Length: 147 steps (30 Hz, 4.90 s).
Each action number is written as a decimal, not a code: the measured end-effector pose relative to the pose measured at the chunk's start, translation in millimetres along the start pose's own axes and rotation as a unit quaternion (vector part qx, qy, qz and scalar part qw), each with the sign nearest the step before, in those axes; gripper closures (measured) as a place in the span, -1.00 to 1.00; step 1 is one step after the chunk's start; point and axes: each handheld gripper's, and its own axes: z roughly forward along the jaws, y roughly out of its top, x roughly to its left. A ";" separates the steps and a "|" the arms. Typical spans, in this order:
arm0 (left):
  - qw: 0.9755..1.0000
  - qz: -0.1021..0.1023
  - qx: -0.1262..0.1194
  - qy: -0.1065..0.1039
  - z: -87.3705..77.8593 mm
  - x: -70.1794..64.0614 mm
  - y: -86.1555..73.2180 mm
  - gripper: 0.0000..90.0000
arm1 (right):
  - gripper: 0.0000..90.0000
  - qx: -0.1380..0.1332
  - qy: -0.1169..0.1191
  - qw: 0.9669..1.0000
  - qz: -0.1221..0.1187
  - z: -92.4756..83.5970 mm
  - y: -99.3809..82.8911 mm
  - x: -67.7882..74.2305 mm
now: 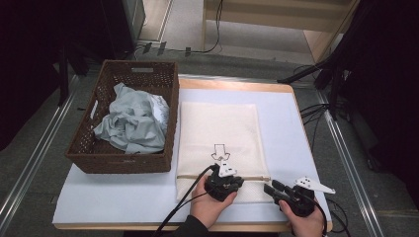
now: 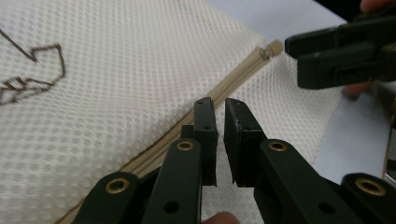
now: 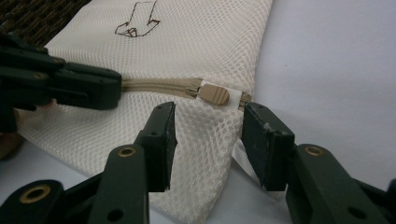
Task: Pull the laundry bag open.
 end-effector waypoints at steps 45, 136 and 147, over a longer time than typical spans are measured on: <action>1.000 0.004 0.002 0.022 0.2 -0.9 -1.1 1.00 | 0.25 -0.045 0.056 0.997 0.013 -4.5 12.1 9.9; 0.999 -0.033 -0.037 -0.016 14.5 -33.5 73.0 0.31 | 0.94 -0.058 0.069 0.995 -0.033 2.4 13.0 9.3; 0.998 -0.042 -0.029 -0.020 8.6 -26.8 68.1 0.34 | 0.94 -0.058 0.065 0.996 -0.033 2.4 13.0 9.2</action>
